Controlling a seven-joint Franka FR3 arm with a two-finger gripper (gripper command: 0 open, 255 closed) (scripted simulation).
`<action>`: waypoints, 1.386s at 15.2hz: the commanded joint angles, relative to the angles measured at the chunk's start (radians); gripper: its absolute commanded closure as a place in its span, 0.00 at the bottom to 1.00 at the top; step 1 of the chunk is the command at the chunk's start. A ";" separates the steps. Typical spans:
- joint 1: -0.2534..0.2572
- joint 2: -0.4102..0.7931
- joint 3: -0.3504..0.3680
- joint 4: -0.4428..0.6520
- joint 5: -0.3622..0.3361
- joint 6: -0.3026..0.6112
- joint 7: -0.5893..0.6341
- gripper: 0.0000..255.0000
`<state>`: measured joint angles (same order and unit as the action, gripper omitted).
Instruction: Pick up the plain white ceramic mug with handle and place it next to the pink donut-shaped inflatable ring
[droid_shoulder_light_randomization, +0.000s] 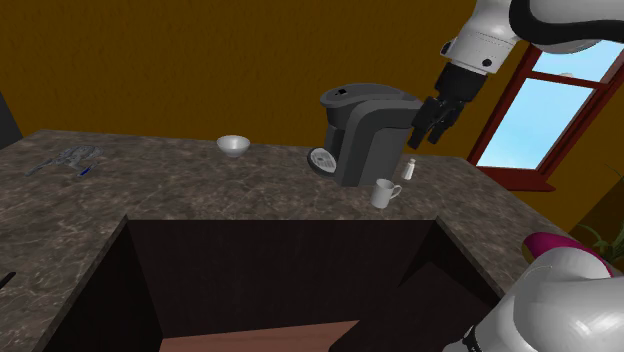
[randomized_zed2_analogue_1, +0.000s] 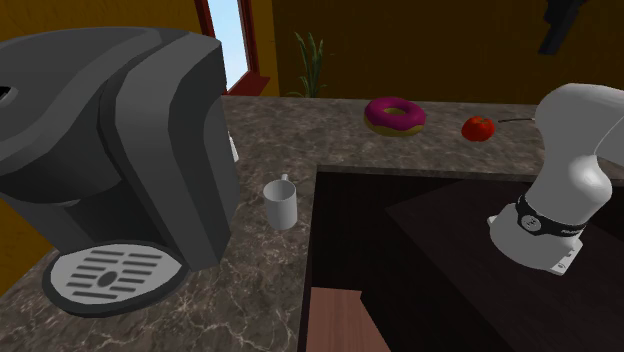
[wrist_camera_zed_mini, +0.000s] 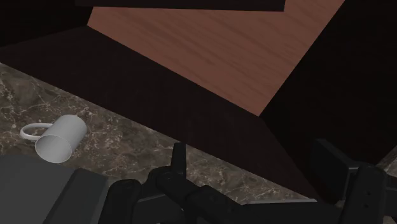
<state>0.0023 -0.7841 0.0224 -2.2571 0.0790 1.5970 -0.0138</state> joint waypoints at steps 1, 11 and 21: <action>0.000 0.000 0.000 0.000 0.000 0.000 0.000 0.00; -0.058 0.270 -0.080 -0.004 -0.057 0.193 -0.059 0.00; -0.109 0.593 -0.158 0.092 -0.082 0.343 -0.112 0.00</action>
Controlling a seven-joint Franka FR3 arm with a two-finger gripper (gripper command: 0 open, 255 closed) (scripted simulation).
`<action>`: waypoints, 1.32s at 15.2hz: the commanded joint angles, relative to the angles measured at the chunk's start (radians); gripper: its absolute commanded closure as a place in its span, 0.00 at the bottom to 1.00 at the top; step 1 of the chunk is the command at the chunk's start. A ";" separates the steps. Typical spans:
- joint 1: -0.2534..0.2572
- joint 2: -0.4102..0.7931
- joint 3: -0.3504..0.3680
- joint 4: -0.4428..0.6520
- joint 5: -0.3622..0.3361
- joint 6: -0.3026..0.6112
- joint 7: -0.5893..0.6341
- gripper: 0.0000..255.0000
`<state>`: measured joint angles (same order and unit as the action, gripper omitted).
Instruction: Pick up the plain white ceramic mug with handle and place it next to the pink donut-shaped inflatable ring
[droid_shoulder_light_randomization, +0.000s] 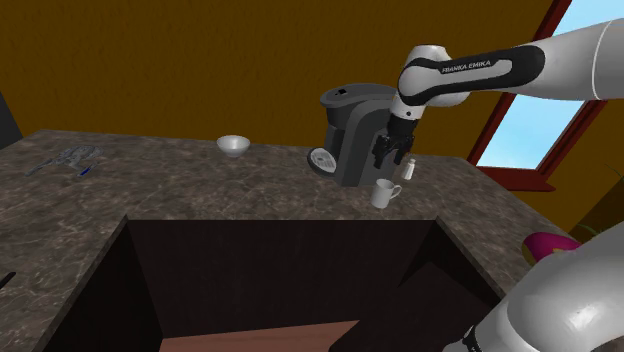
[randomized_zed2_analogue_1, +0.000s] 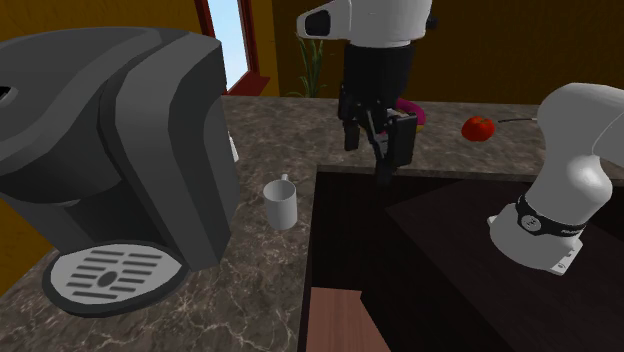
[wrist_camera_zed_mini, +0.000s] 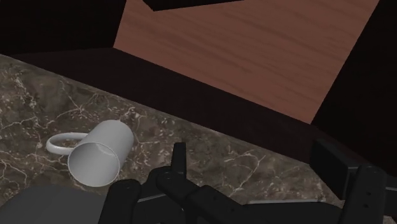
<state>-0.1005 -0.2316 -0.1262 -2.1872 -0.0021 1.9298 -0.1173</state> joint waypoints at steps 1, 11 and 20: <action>-0.011 0.075 -0.017 0.038 -0.001 0.022 -0.014 0.00; -0.071 0.430 -0.075 0.243 0.021 0.095 -0.068 0.00; -0.133 0.703 -0.096 0.451 0.051 0.106 -0.100 0.00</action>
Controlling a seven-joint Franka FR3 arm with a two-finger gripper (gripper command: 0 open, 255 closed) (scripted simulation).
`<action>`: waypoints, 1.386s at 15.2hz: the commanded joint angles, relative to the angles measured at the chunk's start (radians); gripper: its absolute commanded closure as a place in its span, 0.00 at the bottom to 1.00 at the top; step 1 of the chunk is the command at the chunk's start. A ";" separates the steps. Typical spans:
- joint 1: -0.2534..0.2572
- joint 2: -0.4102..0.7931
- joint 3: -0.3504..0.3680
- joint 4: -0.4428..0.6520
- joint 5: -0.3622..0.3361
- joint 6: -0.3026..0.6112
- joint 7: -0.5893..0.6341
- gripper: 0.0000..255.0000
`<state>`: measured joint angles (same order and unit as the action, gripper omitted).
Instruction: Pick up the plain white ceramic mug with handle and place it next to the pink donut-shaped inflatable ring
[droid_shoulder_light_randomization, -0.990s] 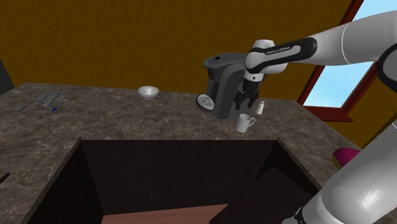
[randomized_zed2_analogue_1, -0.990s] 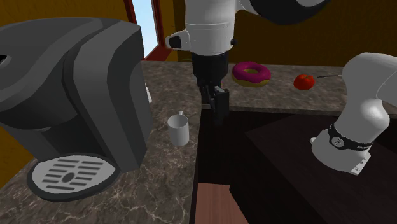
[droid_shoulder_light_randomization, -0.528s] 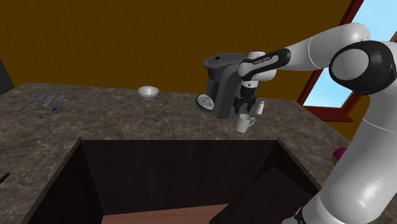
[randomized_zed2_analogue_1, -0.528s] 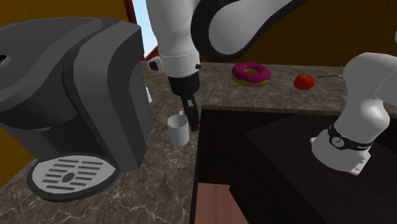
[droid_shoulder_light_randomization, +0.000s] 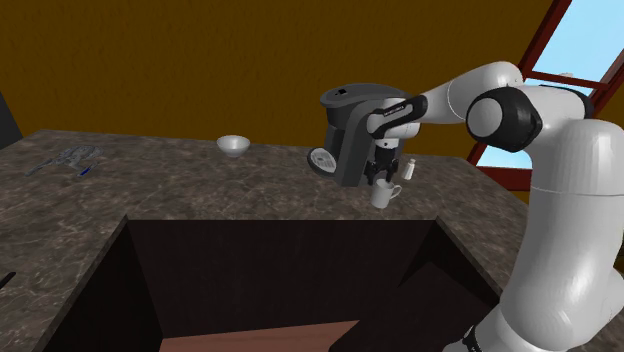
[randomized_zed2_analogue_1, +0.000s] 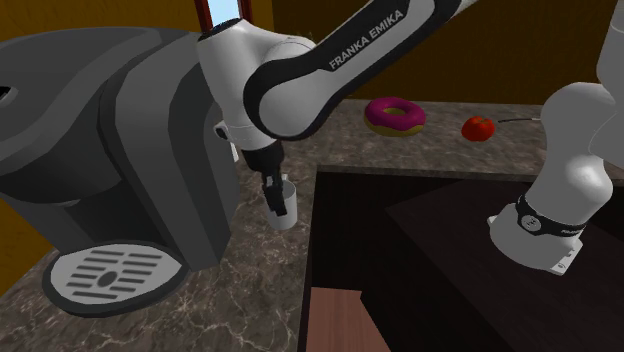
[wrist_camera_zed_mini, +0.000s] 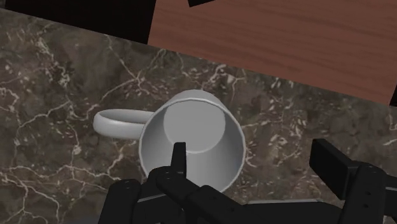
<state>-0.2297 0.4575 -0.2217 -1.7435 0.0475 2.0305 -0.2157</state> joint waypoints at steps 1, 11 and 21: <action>-0.004 0.019 0.000 -0.001 0.003 0.017 -0.003 0.00; -0.007 0.046 0.003 -0.039 0.010 0.083 -0.007 0.00; -0.007 0.046 0.003 -0.039 0.010 0.083 -0.007 1.00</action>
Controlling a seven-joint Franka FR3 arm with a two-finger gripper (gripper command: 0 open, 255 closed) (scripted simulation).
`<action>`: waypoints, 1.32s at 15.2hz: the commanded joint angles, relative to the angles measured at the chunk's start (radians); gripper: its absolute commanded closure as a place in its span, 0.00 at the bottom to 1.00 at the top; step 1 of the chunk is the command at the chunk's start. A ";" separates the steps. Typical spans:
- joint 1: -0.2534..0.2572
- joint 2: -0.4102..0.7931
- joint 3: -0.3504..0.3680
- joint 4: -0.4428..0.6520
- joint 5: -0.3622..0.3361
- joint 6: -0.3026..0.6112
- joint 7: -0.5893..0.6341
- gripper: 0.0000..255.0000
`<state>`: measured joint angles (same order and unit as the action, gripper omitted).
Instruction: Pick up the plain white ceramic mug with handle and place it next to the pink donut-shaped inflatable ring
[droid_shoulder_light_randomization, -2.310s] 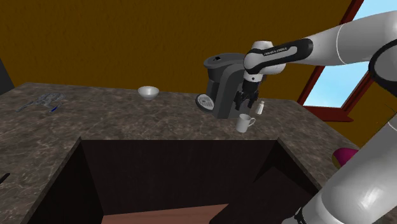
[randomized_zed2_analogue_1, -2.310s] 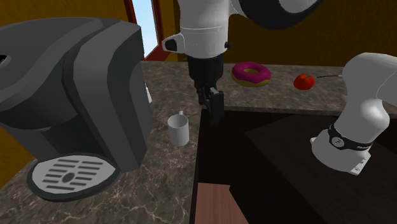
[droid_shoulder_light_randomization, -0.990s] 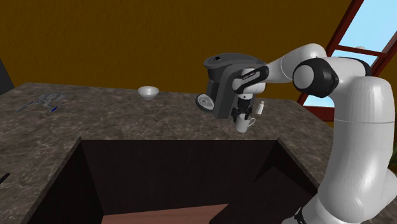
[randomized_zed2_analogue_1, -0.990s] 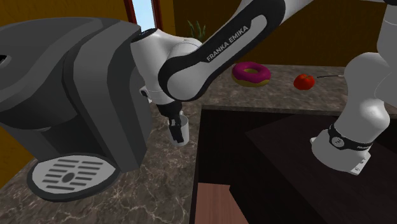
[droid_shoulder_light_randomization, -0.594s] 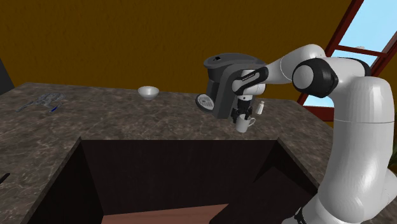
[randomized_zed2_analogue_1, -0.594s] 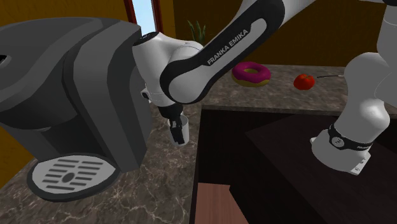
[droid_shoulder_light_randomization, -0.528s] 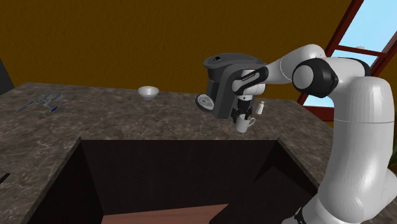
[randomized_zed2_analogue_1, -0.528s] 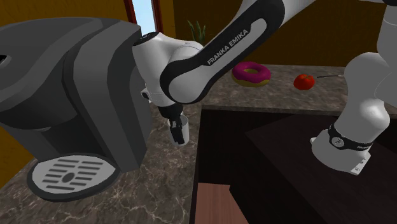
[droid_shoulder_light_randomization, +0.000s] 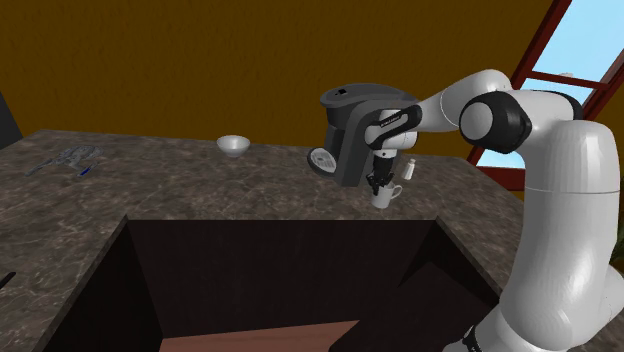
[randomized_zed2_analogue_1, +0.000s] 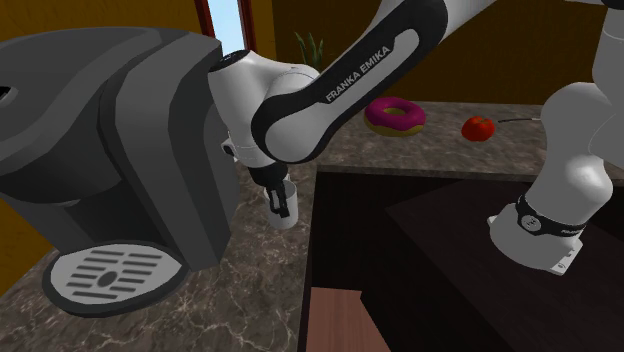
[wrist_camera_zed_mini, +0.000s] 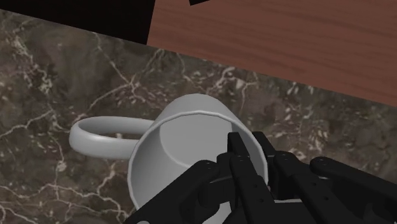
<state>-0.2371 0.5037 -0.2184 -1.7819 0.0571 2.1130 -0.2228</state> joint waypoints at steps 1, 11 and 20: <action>0.000 0.000 0.000 0.000 0.000 0.000 0.000 1.00; 0.005 -0.059 -0.007 0.025 -0.013 -0.083 0.004 1.00; 0.010 -0.113 -0.013 0.071 -0.025 -0.183 0.008 1.00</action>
<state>-0.2275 0.3946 -0.2312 -1.7217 0.0328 1.9458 -0.2147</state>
